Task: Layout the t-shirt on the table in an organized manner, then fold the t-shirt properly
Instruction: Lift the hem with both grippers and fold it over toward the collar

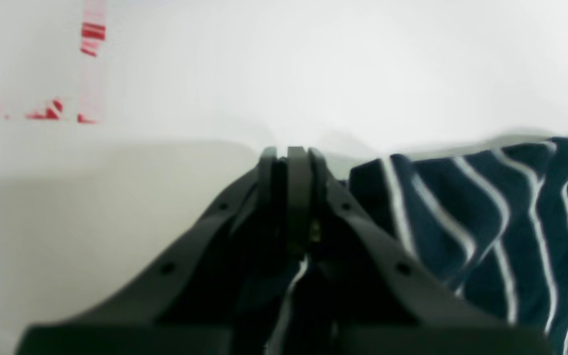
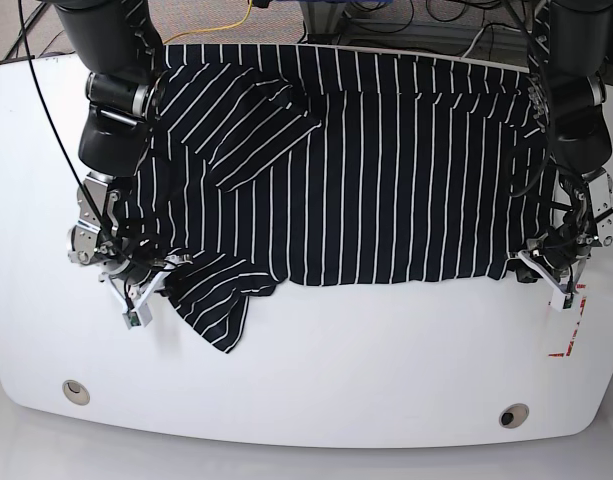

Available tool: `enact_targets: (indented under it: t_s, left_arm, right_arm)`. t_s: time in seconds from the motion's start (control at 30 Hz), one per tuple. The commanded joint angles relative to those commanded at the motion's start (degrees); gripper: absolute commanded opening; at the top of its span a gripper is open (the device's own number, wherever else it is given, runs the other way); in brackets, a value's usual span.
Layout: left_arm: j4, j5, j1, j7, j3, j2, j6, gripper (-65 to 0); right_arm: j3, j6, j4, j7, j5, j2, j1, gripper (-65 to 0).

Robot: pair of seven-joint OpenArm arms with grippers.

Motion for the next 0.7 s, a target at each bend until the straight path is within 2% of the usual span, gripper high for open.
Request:
enact_targets:
  t_s: [0.2,0.5,0.7]
  left_arm:
    - [3.8,-0.1,-1.5,4.0,-0.1,0.0,-0.2,-64.9]
    - [12.6,-0.1,-1.4,11.3,-2.7,0.4,-0.3,-64.9]
    - [16.8,-0.7,-1.2,16.2,-5.1,0.4,-0.9,-64.9]
  right_arm:
    - [0.0,0.00,10.6,-6.3,0.1,-0.2,-2.3,-65.0]
    - [0.1,0.00,20.7,-13.9,0.1,-1.3,-4.6,-65.0]
    - [0.2,0.00,26.5,-15.2,0.1,-2.5,-7.0,-65.0]
